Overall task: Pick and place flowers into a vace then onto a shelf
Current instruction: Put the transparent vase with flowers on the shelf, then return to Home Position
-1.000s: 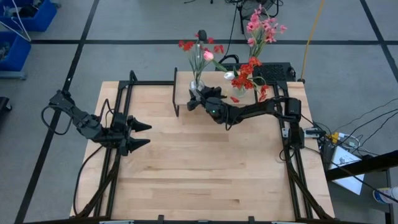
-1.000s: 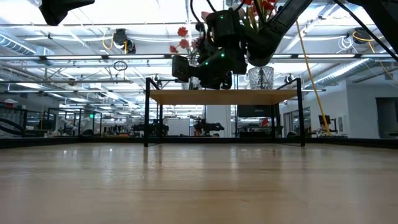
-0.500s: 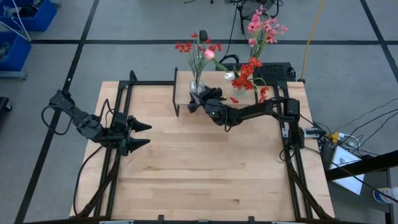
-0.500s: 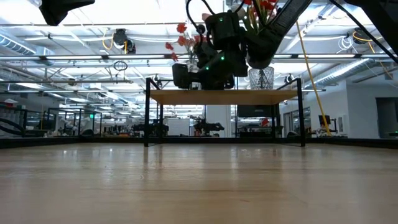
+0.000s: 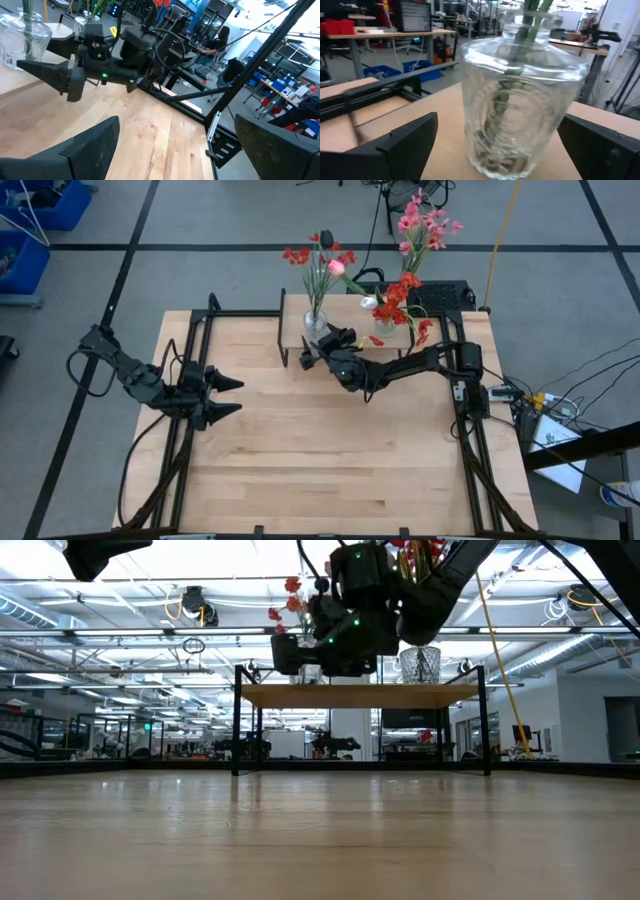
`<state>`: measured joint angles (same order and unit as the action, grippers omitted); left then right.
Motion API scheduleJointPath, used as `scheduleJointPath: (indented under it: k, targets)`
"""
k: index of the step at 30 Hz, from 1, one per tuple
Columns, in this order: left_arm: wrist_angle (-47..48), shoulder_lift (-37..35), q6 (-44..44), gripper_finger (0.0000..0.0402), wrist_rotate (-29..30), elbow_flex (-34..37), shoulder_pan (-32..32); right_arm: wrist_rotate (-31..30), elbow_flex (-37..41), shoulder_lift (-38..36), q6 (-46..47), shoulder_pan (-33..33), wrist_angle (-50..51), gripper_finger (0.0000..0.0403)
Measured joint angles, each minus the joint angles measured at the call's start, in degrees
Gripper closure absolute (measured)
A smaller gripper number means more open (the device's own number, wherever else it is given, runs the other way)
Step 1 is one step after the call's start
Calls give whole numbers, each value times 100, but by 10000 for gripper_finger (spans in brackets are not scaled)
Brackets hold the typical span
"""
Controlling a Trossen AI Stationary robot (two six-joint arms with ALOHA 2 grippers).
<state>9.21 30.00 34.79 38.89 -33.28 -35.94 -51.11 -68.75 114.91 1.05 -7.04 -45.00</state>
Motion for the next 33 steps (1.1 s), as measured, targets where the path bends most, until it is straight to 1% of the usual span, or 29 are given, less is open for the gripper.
scheduleJointPath:
  k: [3,7,12,14,17,20,23,26,29,31,33]
  targets:
    - [0,0,0,2,0,0,0,-197,-7,-2,209,127,22,4]
    - [0,0,0,2,0,0,2,-406,-7,-84,75,399,7,4]
    - [0,-1,0,2,0,0,0,-448,-17,-118,79,478,146,4]
    - [0,-1,0,2,0,0,1,-458,-9,-112,243,513,219,3]
    - [0,-2,0,2,0,0,2,-476,29,-223,418,744,230,5]
    - [0,-2,0,2,0,0,2,-475,111,-355,906,984,384,5]
    - [0,-2,0,2,0,0,0,-672,122,-469,1026,1222,368,8]
    - [0,-2,0,2,0,0,2,-729,99,-632,1085,1588,458,19]
    - [0,-2,0,2,0,0,1,-737,188,-780,1110,1924,1024,37]
    - [0,-2,0,2,0,0,2,-793,251,-873,1446,2121,1423,54]
    - [0,-2,0,2,0,0,2,-1164,310,-1002,2013,2329,1680,78]
